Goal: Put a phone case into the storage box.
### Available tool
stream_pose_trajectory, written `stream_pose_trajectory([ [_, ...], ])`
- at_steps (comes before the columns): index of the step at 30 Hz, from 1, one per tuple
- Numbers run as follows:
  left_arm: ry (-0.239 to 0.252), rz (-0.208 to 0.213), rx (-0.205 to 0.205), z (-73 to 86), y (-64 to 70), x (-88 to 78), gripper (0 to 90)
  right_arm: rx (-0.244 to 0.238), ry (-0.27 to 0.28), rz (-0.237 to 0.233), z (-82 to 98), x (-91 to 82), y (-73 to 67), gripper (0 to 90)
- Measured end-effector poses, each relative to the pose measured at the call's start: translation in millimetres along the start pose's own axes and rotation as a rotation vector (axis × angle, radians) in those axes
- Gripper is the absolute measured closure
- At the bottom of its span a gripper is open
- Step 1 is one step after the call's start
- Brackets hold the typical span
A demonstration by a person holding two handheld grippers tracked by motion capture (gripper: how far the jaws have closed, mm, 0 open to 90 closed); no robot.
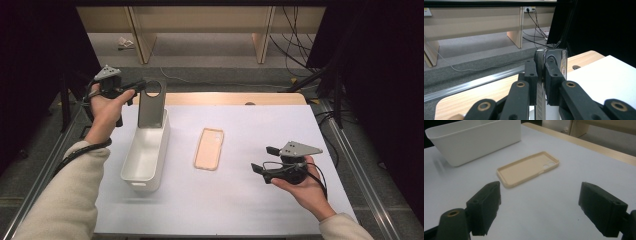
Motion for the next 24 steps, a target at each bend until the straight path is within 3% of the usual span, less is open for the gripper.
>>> stream_pose_trajectory([
  [24,-0.012,0.001,-0.012,4.6,-2.1,13.3,81.5,0.000,0.002,0.000,-0.1,0.1,0.1,19.1],
])
Point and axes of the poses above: each handheld gripper's, and its own axes: x roughly forward along the jaws, z roughly out of its underside, y roughly to its right, the point moved 5 cm from there along x, roughly forward along the jaws, and after that the axes turned 7 degrees about x, right-handed, at the moved point
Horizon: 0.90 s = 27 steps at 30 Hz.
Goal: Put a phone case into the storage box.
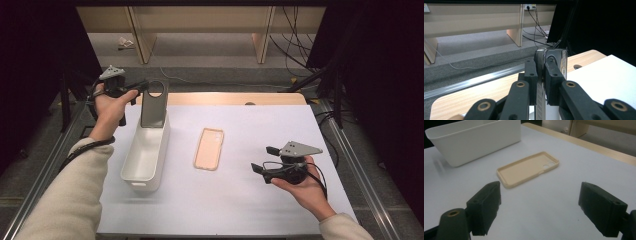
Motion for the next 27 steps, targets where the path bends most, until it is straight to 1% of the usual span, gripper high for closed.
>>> stream_pose_trajectory([
  [7,-0.003,-0.002,-0.001,1.4,-2.0,3.2,81.4,0.001,-0.002,0.001,0.2,0.1,0.2,19.1],
  [15,-0.006,-0.006,-0.012,4.7,-6.1,7.0,81.5,0.001,0.001,0.000,0.4,0.4,0.8,19.3],
  [27,-0.021,-0.016,-0.017,9.6,-9.8,10.9,81.5,0.003,0.001,0.001,0.5,0.5,1.2,19.3],
])
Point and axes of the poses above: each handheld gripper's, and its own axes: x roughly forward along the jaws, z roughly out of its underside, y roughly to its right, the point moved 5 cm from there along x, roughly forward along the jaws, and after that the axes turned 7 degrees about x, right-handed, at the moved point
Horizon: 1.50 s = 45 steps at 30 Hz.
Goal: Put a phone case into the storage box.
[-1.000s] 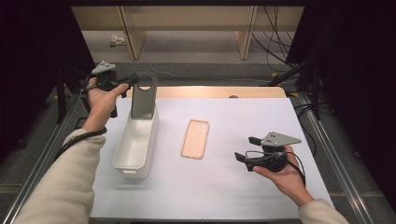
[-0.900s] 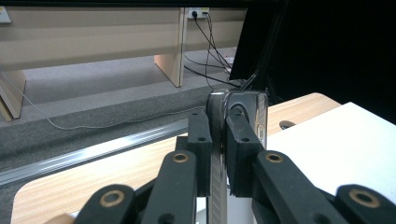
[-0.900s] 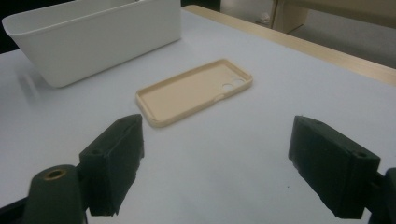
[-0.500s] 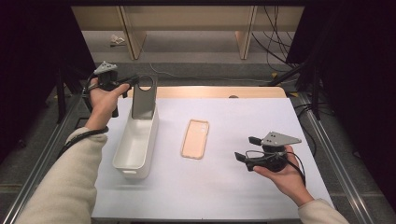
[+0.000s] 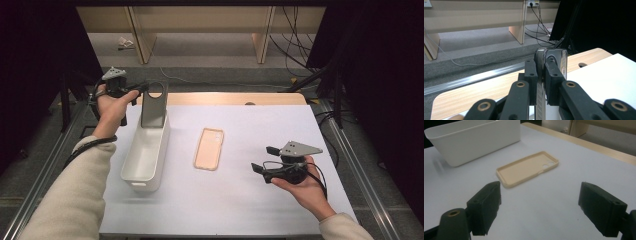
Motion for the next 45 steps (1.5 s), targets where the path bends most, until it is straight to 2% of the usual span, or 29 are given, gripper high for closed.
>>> stream_pose_trajectory([
  [20,-0.018,-0.003,0.013,3.4,-1.2,5.6,81.5,0.001,-0.002,0.001,0.2,-0.2,0.7,19.3],
  [45,-0.055,-0.018,-0.011,22.7,-9.0,9.9,81.4,0.001,-0.005,0.003,0.6,0.0,1.3,19.5],
])
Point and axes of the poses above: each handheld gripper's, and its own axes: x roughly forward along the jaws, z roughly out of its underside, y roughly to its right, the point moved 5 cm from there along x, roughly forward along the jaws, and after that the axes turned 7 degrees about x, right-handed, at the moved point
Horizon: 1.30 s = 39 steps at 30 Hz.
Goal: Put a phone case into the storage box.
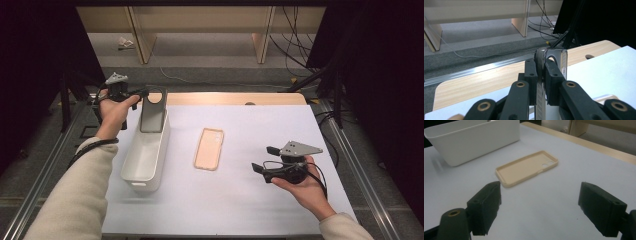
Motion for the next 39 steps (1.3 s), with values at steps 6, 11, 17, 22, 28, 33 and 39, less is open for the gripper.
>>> stream_pose_trajectory([
  [6,-0.006,0.002,-0.002,2.9,-0.8,0.8,81.4,0.000,0.001,-0.001,0.0,0.1,0.2,19.6],
  [11,-0.006,0.003,-0.007,4.1,-0.9,1.5,81.3,0.000,-0.001,-0.001,0.0,0.1,-0.1,19.6],
  [17,-0.010,0.006,-0.013,7.4,-1.7,2.3,81.3,0.000,0.001,-0.001,0.1,0.2,0.2,19.7],
  [22,-0.013,0.007,-0.019,9.7,-2.8,2.8,81.3,0.001,-0.001,-0.002,0.2,0.4,0.0,19.7],
  [28,-0.018,0.008,-0.021,11.5,-2.8,3.9,81.3,0.002,-0.001,-0.002,0.2,0.4,0.1,19.8],
  [33,-0.018,0.013,-0.025,12.2,-2.0,5.6,81.2,0.003,0.001,-0.002,0.3,0.6,0.1,19.7],
  [39,-0.017,0.014,-0.032,12.8,-2.2,6.5,81.2,0.003,0.001,-0.001,0.2,0.6,0.3,19.8],
])
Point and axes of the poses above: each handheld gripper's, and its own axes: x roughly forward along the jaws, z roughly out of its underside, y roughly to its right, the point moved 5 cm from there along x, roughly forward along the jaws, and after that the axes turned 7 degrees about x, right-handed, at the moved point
